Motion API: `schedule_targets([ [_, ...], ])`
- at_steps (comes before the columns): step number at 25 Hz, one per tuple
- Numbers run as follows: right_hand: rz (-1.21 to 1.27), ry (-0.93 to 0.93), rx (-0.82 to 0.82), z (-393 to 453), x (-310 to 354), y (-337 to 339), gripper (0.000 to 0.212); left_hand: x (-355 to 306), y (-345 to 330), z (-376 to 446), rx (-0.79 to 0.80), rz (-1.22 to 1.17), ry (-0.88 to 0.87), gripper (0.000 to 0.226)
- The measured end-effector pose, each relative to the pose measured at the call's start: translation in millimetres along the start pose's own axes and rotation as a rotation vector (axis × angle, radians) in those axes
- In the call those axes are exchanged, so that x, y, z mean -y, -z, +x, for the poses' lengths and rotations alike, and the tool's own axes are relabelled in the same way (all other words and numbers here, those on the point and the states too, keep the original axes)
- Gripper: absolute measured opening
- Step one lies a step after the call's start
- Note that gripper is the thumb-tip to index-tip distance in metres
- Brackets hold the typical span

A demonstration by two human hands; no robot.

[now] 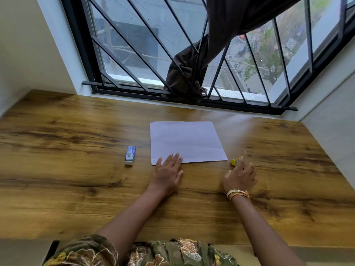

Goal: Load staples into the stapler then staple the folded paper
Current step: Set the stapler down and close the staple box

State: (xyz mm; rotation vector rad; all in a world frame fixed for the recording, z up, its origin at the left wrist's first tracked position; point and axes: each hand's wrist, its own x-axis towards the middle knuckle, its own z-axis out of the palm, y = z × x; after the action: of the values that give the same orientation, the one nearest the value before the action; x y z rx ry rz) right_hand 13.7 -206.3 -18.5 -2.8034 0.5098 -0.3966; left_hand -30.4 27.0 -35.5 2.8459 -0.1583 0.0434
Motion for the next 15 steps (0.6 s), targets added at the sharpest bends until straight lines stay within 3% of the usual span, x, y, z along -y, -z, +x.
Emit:
schedule_targets([
  [4, -0.047, 0.041, 0.118, 3.5, -9.6, 8.2, 0.055, 0.6, -2.3, -2.1, -0.111, -0.087, 0.014, 0.056],
  [7, 0.041, 0.028, 0.117, 3.5, -4.4, 9.0, 0.057, 1.6, 1.3, -7.4, -0.229, -0.154, 0.070, 0.048],
  [11, 0.253, 0.199, 0.041, -12.3, 44.1, -1.7, 0.049, 12.7, 7.1, -24.7, -0.363, -0.202, 0.125, 0.039],
  [15, 0.445, 0.346, 0.149, -33.9, 118.5, -7.3, 0.049, 44.9, 19.6, -40.0, -0.495, -0.231, 0.237, 0.035],
])
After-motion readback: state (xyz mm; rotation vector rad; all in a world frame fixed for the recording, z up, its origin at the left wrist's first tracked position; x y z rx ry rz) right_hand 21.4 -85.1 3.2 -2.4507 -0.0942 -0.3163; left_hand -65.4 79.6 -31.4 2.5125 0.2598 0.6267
